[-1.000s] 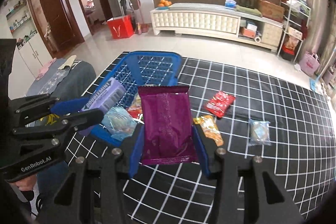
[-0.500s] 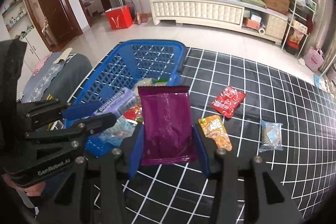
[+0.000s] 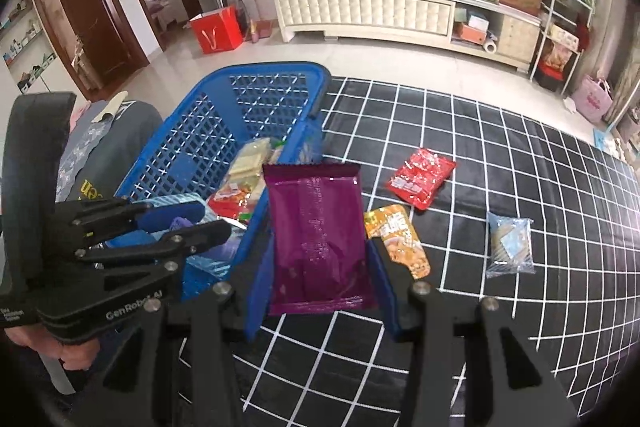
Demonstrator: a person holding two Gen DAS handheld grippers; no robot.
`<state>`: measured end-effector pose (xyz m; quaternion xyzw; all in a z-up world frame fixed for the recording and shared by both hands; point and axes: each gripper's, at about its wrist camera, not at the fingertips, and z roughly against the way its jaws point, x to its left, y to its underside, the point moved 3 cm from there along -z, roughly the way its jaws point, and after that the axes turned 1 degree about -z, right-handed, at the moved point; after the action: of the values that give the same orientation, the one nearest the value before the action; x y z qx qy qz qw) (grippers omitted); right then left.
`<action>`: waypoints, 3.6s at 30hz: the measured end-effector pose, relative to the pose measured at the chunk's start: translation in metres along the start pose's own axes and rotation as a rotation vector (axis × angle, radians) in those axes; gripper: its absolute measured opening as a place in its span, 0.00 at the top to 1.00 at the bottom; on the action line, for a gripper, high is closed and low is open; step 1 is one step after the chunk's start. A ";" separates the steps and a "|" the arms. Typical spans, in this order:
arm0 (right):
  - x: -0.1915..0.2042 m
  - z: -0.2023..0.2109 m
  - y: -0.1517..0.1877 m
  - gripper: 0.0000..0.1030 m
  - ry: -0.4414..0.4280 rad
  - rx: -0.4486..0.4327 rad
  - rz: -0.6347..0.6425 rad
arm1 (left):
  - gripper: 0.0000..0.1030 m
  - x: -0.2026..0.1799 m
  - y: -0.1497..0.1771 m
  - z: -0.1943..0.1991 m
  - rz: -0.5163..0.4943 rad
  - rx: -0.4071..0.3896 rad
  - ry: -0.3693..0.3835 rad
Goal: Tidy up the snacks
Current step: 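Carry the gum tube and purple pouch over the blue basket and open both grippers, then move both grippers back over the remaining snacks on the mat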
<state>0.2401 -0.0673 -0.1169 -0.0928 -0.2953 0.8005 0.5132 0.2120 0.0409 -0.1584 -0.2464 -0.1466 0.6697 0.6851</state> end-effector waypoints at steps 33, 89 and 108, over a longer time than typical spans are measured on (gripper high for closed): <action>0.040 0.013 -0.013 0.51 -0.001 -0.024 0.054 | 0.61 0.031 -0.003 0.052 0.036 -0.097 -0.054; 0.098 -0.100 -0.090 0.30 0.045 0.144 0.205 | 0.47 0.162 -0.037 0.042 0.134 -0.097 -0.148; 0.049 0.040 -0.056 0.30 0.093 -0.014 0.138 | 0.47 0.057 -0.027 0.119 0.017 -0.205 -0.159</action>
<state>0.2430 -0.0226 -0.0453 -0.1535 -0.2696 0.8267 0.4694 0.1750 0.1143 -0.0519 -0.2626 -0.2659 0.6743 0.6368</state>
